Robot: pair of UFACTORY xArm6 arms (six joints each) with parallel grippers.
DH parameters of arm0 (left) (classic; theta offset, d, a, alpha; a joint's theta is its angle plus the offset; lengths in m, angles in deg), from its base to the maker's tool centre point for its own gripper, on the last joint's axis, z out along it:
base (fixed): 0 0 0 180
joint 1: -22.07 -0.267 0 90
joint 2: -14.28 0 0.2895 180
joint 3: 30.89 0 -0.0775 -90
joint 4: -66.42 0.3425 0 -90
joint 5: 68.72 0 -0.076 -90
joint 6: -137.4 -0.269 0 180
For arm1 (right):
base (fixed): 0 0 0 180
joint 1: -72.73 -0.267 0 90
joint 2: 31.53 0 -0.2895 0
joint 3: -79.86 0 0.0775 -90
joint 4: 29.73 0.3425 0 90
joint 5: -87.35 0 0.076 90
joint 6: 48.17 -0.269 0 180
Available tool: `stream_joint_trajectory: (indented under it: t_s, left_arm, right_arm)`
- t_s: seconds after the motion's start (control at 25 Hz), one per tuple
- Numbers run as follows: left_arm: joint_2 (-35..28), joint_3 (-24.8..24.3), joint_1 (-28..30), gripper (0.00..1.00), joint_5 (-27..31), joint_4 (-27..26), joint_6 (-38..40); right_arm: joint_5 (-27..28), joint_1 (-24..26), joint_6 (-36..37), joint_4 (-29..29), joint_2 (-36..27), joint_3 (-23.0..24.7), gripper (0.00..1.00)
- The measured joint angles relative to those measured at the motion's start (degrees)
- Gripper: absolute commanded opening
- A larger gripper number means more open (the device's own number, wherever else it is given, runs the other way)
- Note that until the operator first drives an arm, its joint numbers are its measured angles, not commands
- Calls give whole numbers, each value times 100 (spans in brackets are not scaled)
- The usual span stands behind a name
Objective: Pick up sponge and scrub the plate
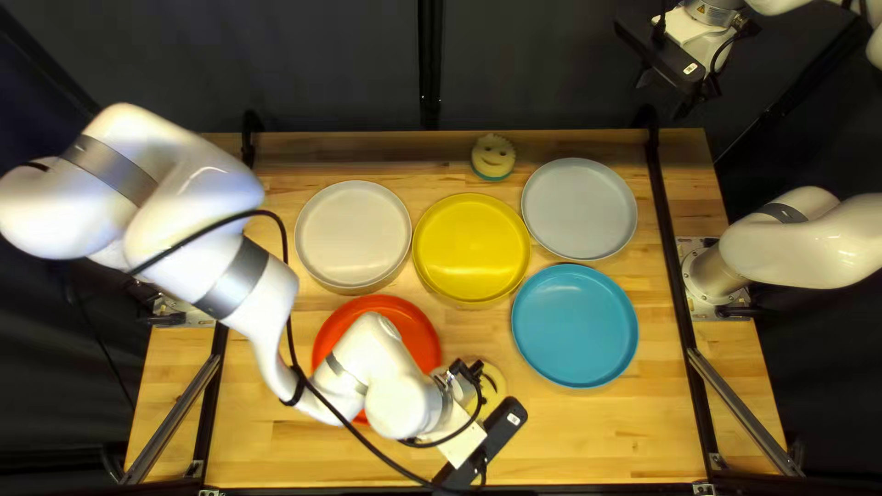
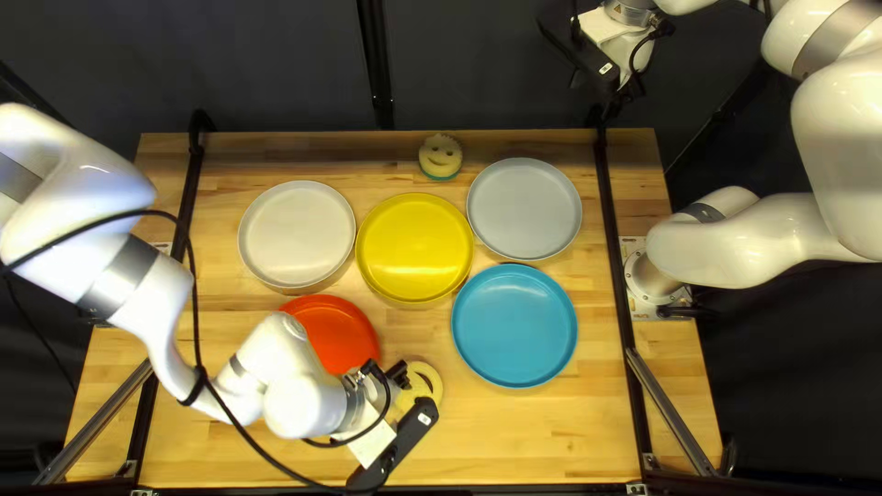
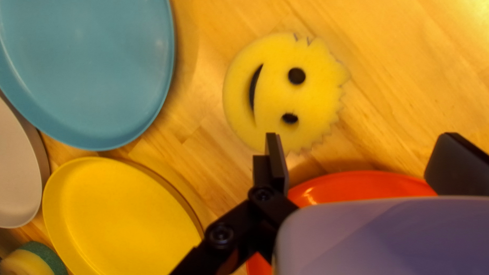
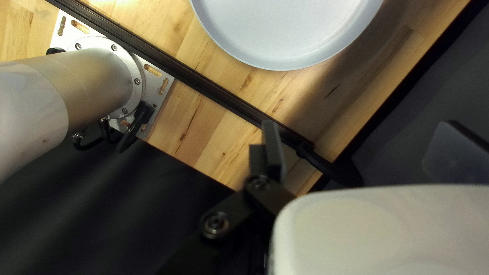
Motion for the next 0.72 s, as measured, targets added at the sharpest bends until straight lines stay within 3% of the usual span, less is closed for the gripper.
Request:
stream_joint_trajectory:
  t_s: [0.72]
  left_arm:
    - [387,-80,-158,100,-513,719,450]
  right_arm:
    - [0,0,0,0,0,0,100]
